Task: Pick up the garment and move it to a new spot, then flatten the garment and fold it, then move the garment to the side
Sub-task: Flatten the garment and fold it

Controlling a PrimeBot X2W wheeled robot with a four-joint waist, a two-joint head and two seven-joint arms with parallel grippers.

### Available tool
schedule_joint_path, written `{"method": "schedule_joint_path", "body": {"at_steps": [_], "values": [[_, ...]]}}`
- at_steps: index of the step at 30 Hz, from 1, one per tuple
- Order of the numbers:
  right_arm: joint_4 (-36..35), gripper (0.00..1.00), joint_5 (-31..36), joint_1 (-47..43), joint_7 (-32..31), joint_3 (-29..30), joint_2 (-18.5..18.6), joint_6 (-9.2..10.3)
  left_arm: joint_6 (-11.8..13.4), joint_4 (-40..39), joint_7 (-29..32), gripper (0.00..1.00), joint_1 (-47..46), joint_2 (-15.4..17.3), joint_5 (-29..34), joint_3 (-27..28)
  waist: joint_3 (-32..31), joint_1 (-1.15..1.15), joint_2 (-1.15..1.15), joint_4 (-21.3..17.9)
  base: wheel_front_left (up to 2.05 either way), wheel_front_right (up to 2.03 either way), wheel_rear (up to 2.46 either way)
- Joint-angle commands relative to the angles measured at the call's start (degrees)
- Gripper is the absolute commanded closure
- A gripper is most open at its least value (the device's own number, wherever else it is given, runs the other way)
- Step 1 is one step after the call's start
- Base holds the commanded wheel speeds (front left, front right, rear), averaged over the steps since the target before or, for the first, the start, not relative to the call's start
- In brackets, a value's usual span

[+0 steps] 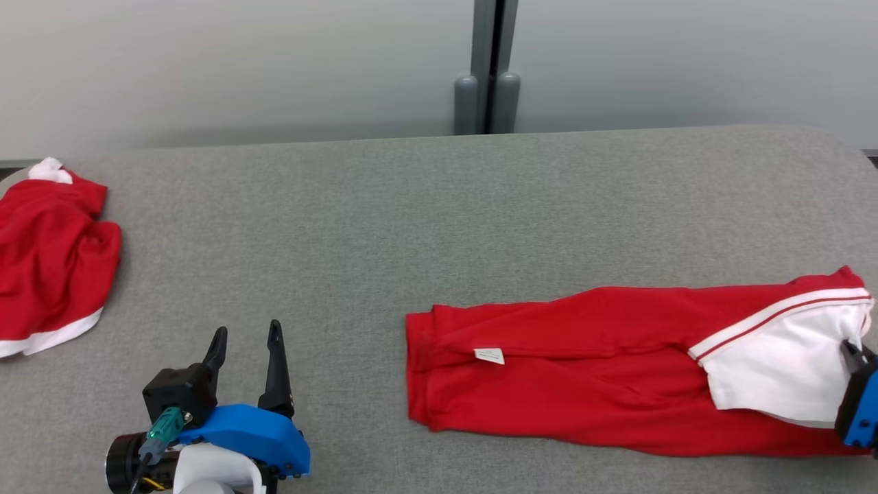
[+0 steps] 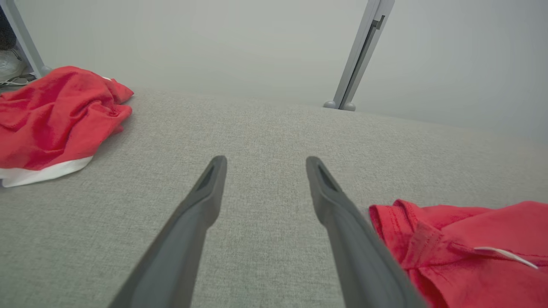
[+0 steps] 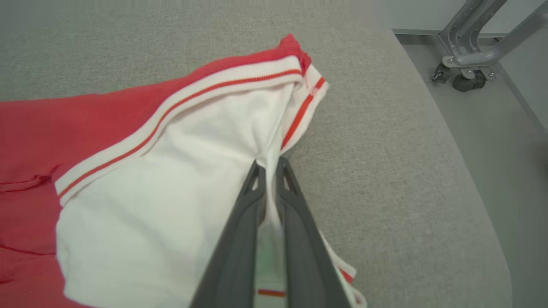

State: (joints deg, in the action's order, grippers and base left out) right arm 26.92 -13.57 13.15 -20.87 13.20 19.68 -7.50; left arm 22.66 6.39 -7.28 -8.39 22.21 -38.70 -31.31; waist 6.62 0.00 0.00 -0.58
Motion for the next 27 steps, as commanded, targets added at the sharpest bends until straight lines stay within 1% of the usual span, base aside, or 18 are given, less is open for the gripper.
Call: {"method": "schedule_joint_path", "body": {"at_steps": [1, 4, 8, 12, 14, 15, 22, 27], "values": [[-1.01, 1.0, -0.19, -0.88, -0.21, 0.77, 0.23, 0.01, 0.17, -0.15, -0.29, 0.0, 0.04, 0.42, -0.08, 0.15, -0.54, 0.0, 0.0, -0.87, 0.0, 0.0, 0.0], [-2.91, 1.0, -0.9, -1.18, -0.49, 1.58, -0.91, 0.01, 0.31, -0.28, -0.14, 0.0, 0.01, 0.53, -0.06, 0.08, -0.73, 0.0, 0.0, -1.42, 0.0, 0.0, 0.0], [-5.85, 1.0, -2.17, -2.06, -0.85, 1.16, -3.17, 0.01, 0.31, -0.35, 0.37, 0.0, -0.21, 0.54, -0.01, -0.2, -1.16, 0.0, 0.0, -1.38, 0.0, 0.0, 0.0], [-10.36, 1.0, -4.81, -3.33, -1.38, -1.23, -5.88, 0.0, 0.18, -0.35, 0.48, 0.0, -0.24, 0.65, 0.01, -0.49, -1.72, 0.0, 0.0, -0.56, 0.0, 0.0, 0.0], [-13.4, 1.0, -6.28, -4.4, -1.98, -3.4, -6.79, 0.0, 0.29, -0.36, 0.53, 0.0, -0.02, 0.76, -0.05, -0.5, -2.05, 0.0, 0.0, -0.11, 0.0, 0.0, 0.0], [-13.4, 1.0, -6.28, -4.4, -1.98, -3.4, -6.79, 0.0, 0.29, -0.36, 0.53, 0.0, -0.02, 0.76, -0.05, -0.5, -2.05, 0.0, 0.0, -0.11, 0.0, 0.0, 0.0], [-22.83, 1.0, -10.38, -6.9, -3.75, -12.27, -9.1, 0.0, 0.38, -0.41, 0.77, 0.0, 0.42, 0.99, -0.33, -0.68, -3.36, 0.0, 0.0, 1.41, 0.0, 0.0, 0.0], [-24.86, 1.0, -12.42, -5.97, -3.81, -18.97, -10.63, 0.0, 0.47, -0.53, 1.02, 0.0, 0.6, 1.11, -0.56, -0.88, -4.03, 0.0, 0.0, 2.08, 0.0, 0.0, 0.0]]}}
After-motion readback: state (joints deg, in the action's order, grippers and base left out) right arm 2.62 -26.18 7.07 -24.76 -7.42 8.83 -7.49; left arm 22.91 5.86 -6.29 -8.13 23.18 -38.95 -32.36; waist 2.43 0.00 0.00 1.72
